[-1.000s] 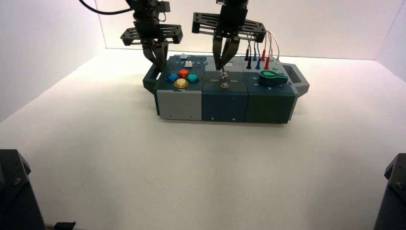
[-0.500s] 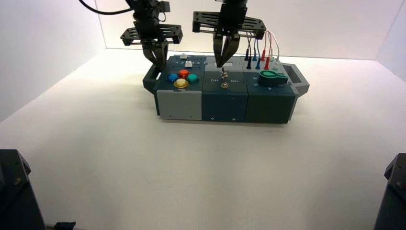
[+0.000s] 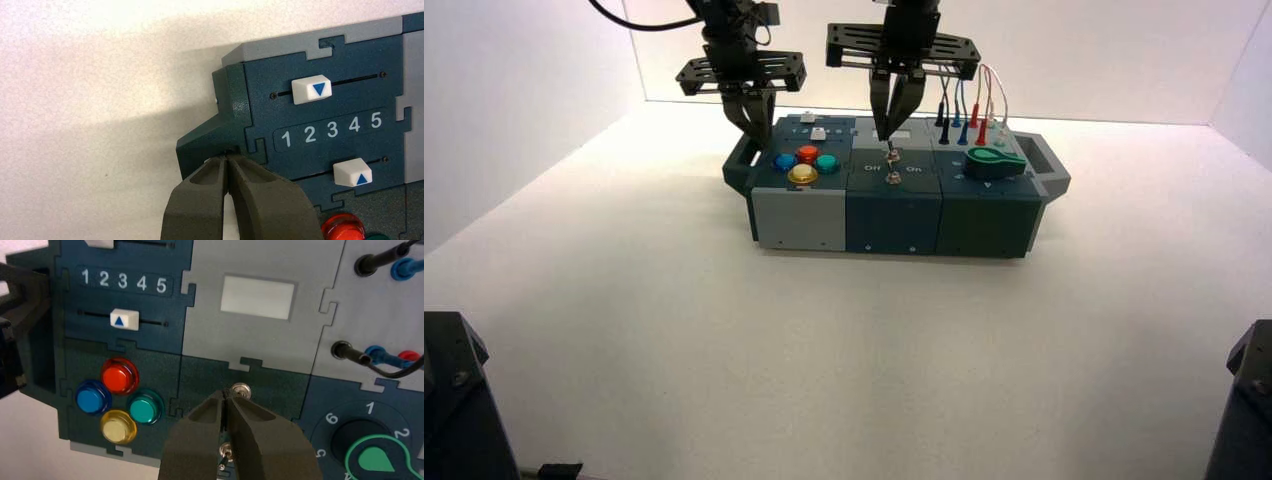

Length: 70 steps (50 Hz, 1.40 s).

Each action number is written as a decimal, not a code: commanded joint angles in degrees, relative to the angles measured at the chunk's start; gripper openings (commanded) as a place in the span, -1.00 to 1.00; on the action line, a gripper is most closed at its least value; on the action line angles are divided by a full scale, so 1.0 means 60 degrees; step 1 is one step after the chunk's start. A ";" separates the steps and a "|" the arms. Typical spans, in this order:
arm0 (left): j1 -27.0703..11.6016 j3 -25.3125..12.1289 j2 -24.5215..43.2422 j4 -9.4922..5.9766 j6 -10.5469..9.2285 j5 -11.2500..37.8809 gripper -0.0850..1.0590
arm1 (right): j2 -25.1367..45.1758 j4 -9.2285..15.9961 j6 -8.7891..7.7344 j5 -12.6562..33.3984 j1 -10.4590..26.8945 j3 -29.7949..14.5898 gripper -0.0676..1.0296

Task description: Flip the top switch on with the right gripper.

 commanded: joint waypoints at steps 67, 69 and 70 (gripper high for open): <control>0.0000 0.0073 0.0088 0.0044 0.0073 0.0103 -0.91 | -0.0557 -0.0820 -0.0103 0.1494 0.0029 -0.1069 -0.91; -0.0015 0.0044 0.0059 0.0059 0.0073 0.0146 -0.91 | -0.0601 -0.0791 -0.0161 0.1553 0.0029 -0.1084 -0.91; -0.0015 0.0029 0.0044 0.0044 0.0073 0.0190 -0.91 | -0.0615 -0.0747 -0.0190 0.1567 0.0044 -0.1084 -0.91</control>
